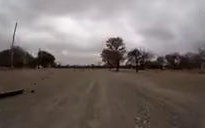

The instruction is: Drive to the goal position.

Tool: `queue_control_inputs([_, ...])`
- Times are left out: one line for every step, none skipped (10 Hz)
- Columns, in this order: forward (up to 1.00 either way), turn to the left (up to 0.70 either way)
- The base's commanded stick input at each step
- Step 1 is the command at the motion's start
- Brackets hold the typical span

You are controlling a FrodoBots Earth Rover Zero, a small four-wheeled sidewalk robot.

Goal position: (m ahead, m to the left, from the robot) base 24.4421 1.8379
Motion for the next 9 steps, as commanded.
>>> queue_control_inputs([0.7,-0.01])
queue_control_inputs([0.7,-0.01])
queue_control_inputs([0.7,-0.01])
queue_control_inputs([0.7,-0.01])
queue_control_inputs([0.7,-0.01])
queue_control_inputs([0.7,-0.01])
queue_control_inputs([0.7,-0.01])
queue_control_inputs([0.7,-0.01])
queue_control_inputs([0.7,-0.01])
